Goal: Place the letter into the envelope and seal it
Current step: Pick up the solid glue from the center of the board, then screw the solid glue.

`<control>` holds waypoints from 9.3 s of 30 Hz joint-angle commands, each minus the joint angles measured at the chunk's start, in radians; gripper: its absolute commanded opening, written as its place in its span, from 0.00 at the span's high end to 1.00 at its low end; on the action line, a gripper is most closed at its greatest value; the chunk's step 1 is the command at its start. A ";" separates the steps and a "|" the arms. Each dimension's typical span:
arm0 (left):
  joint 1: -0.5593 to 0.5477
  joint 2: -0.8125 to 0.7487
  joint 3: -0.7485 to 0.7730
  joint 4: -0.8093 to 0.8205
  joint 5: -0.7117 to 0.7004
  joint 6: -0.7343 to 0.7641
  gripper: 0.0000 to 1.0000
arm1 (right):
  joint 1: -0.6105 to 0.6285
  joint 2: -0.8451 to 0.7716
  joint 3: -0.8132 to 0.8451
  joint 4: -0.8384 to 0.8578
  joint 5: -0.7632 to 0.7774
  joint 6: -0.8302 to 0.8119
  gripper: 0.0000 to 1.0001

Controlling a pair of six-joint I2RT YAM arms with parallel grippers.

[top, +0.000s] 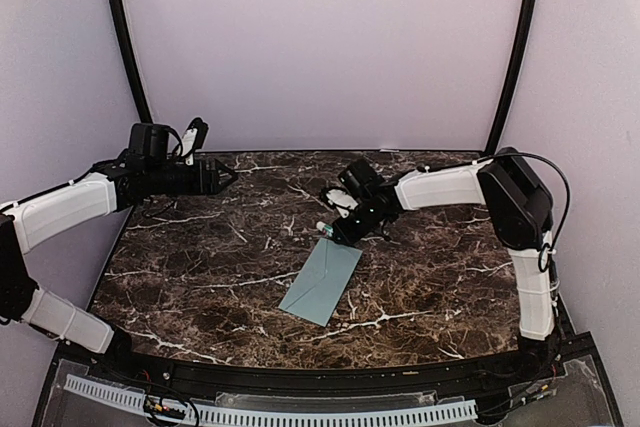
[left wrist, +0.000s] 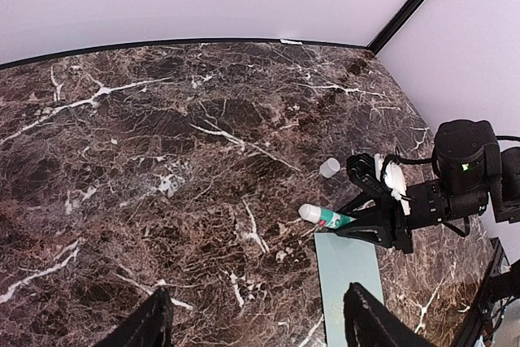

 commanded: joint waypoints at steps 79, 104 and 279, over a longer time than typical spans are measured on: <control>-0.500 0.263 0.237 0.901 0.264 -0.389 0.65 | 0.051 -0.761 -0.565 1.054 -0.483 0.454 0.90; -0.487 0.212 0.212 0.846 0.412 -0.320 0.97 | 0.007 -0.812 -0.570 0.904 -0.737 0.428 0.29; -0.544 0.196 0.168 0.431 -0.275 -0.167 1.00 | 0.263 -0.589 -0.221 0.470 0.448 0.325 0.94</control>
